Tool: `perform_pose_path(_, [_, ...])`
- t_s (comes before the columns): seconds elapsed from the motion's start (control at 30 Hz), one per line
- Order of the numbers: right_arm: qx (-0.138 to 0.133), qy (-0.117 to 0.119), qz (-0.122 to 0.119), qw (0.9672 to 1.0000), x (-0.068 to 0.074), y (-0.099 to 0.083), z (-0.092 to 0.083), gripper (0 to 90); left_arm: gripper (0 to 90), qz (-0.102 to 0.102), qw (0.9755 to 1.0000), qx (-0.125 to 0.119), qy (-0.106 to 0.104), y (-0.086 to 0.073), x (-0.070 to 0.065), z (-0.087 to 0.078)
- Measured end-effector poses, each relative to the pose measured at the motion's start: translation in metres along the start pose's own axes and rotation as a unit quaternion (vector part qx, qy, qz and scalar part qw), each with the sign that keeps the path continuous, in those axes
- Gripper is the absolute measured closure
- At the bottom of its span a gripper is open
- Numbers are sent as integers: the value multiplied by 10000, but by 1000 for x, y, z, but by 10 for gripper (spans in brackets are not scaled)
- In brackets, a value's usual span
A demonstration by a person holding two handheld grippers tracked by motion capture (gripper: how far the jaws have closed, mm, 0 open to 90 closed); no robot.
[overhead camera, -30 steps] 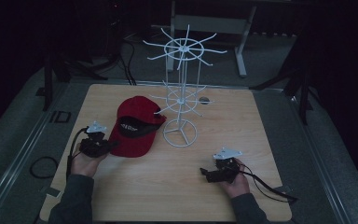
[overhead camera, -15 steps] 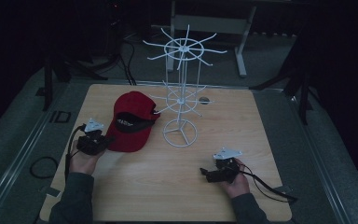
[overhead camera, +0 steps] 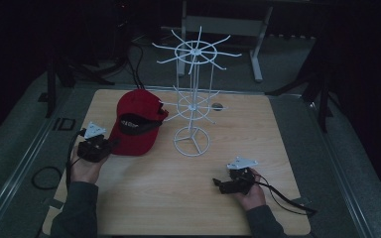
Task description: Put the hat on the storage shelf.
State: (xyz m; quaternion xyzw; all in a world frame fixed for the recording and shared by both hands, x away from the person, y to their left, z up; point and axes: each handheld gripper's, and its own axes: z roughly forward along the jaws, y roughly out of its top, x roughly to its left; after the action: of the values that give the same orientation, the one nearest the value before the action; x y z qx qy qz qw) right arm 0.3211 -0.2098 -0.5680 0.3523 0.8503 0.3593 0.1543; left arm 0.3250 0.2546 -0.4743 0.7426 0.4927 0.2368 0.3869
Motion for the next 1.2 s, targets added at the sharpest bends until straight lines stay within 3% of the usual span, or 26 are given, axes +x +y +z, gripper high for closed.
perform_pose_path(0.2, [-4, 1, 13, 10000, 0, 0, 0, 136, 861, -97, 9998, -184, -34, 6, -2, -5])
perform_pose_path(0.3, [-3, -3, 9, 10000, 0, 0, 0, 136, 861, -32, 9998, -215, 24, 12, -6, -7])
perform_pose_path(0.6, [11, 1, 1, 10000, 0, 0, 0, 136, 861, -84, 9987, -470, 159, 21, -4, -14])
perform_pose_path(1.0, [-2, -7, -23, 10000, 0, 0, 0, 136, 861, -232, 9954, -849, 386, 30, -3, -23])
perform_pose_path(1.2, [-2, -4, -21, 10000, 0, 0, 0, 136, 861, -200, 9943, -934, 464, 35, -3, -29])
